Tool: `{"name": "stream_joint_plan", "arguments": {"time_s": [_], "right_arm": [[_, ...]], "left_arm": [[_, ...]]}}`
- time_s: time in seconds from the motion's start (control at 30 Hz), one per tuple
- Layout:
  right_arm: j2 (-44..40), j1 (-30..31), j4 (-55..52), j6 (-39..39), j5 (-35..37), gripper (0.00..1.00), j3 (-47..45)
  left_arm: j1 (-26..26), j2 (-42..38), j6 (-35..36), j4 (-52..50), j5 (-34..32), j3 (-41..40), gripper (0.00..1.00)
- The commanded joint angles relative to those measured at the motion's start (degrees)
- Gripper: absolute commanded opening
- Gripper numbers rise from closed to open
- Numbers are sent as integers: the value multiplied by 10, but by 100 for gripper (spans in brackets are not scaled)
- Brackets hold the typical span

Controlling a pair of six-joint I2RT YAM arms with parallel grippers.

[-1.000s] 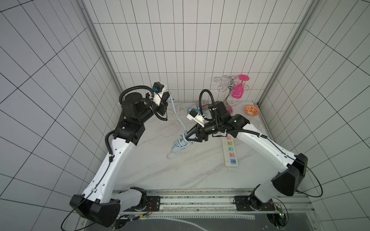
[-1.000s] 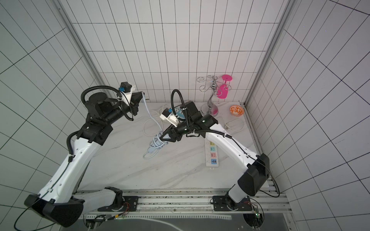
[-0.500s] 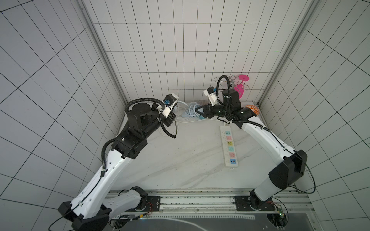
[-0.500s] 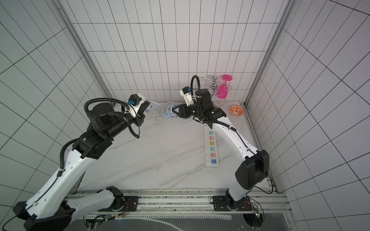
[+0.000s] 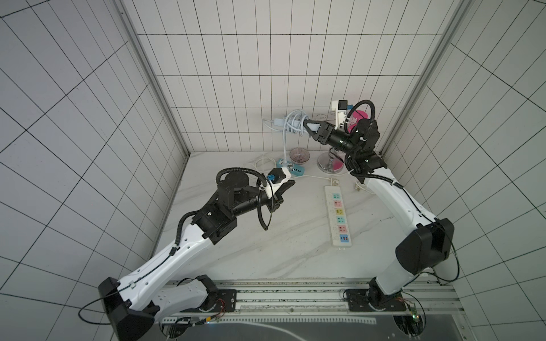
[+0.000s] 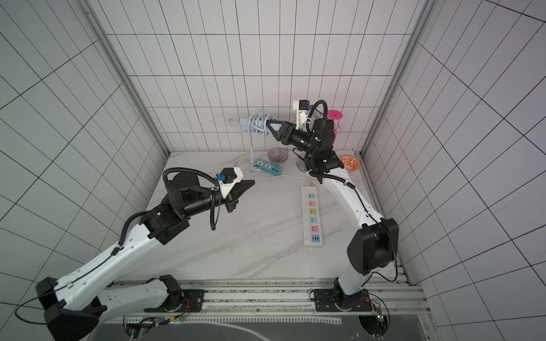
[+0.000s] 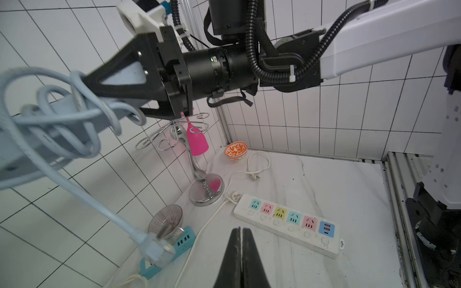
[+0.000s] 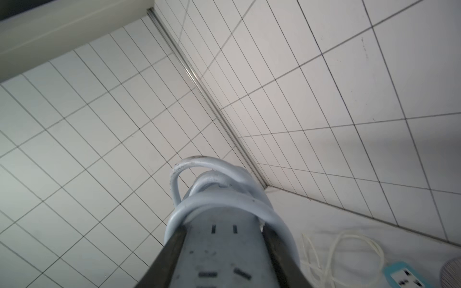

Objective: Wrap the cord around the power strip
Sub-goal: Wrap the power cord around the power strip.

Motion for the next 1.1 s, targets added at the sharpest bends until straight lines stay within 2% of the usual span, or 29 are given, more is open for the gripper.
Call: {"name": "stream_joint_plan", "arguments": {"time_s": [0.0,0.1,0.17,0.37,0.47,0.67,0.9,1.07], "right_arm": [[-8,-7,294,178,-69,0,9],[-9,-12,416,264,-101,0,-23],[-18,-15,466,289,-111,0,-48],[-59,-16,483,274,-126,0,-108],[-80,-16,486,269,-137,0,-137],[-108,-14,502,279,-166,0,-169],[-110,-13,500,282,-177,0,-151],[-112,-12,499,281,-180,0,-150]], "left_arm": [[-1,11,-2,90,23,-27,0],[2,20,4,120,2,-48,0],[6,17,8,137,-5,-64,0],[44,-49,-50,214,-7,-117,1],[66,-80,-90,237,16,-128,17],[75,-105,-146,314,84,-144,33],[76,-55,-189,363,98,-150,37],[80,-33,-245,456,105,-174,35]]}}
